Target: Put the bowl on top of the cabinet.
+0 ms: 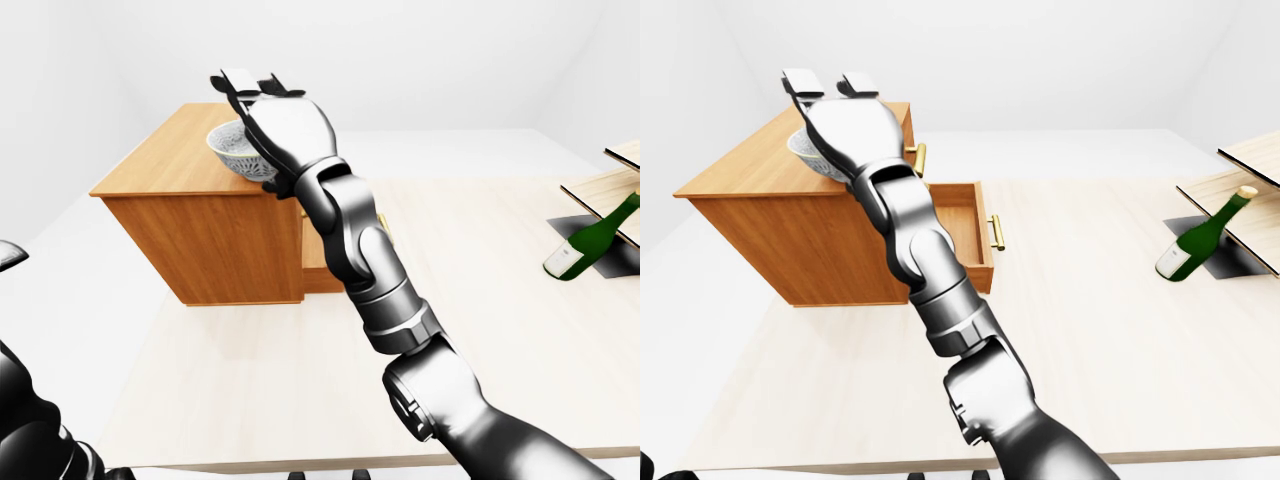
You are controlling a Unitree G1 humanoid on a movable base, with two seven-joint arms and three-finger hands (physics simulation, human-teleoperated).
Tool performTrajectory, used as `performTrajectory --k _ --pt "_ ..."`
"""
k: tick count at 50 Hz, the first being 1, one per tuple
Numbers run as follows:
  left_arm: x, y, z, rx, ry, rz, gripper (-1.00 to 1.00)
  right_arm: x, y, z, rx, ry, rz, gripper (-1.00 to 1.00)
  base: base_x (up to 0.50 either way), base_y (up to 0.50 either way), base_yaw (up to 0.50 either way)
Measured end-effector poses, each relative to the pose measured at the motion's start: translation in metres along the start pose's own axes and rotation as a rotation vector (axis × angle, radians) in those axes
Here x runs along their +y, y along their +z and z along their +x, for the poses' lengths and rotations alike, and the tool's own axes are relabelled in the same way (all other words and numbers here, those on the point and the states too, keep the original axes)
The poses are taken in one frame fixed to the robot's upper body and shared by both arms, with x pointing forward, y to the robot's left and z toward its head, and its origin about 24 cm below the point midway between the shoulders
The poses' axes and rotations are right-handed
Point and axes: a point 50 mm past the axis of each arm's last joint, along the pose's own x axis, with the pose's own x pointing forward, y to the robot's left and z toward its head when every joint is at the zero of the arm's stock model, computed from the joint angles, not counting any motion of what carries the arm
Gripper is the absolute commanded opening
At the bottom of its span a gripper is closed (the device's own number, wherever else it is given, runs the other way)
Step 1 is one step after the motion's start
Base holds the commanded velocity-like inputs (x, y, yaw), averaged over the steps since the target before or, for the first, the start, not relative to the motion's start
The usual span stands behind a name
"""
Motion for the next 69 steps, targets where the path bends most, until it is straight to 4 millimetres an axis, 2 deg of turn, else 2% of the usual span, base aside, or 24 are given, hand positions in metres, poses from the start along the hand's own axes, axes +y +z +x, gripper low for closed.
performTrajectory --k 13,21,29,44,58,69 --pt "0.0 -0.002 -0.001 0.01 -0.002 0.007 1.0 -0.006 -0.001 -0.003 -0.006 -0.015 0.017 1.0 0.0 0.0 0.0" --pt "-0.001 -0.004 -0.002 0.012 -0.006 0.014 1.0 -0.021 0.003 -0.006 -0.033 -0.008 0.026 1.0 0.0 0.0 0.0" --pt "-0.001 -0.004 -0.002 0.01 -0.009 0.019 1.0 -0.05 0.013 -0.011 -0.088 -0.042 0.017 1.0 0.0 0.0 0.0" --pt "-0.002 -0.003 -0.003 0.004 -0.013 0.018 1.0 -0.119 0.029 -0.033 -0.189 -0.16 -0.069 1.0 0.0 0.0 0.0" --pt "-0.005 -0.001 -0.003 -0.006 -0.019 0.008 1.0 -0.17 0.028 -0.066 -0.227 -0.327 -0.179 1.0 0.0 0.0 0.0" --pt "-0.007 0.002 -0.003 -0.017 -0.021 -0.012 1.0 -0.194 0.019 -0.094 -0.228 -0.445 -0.253 1.0 0.0 0.0 0.0"
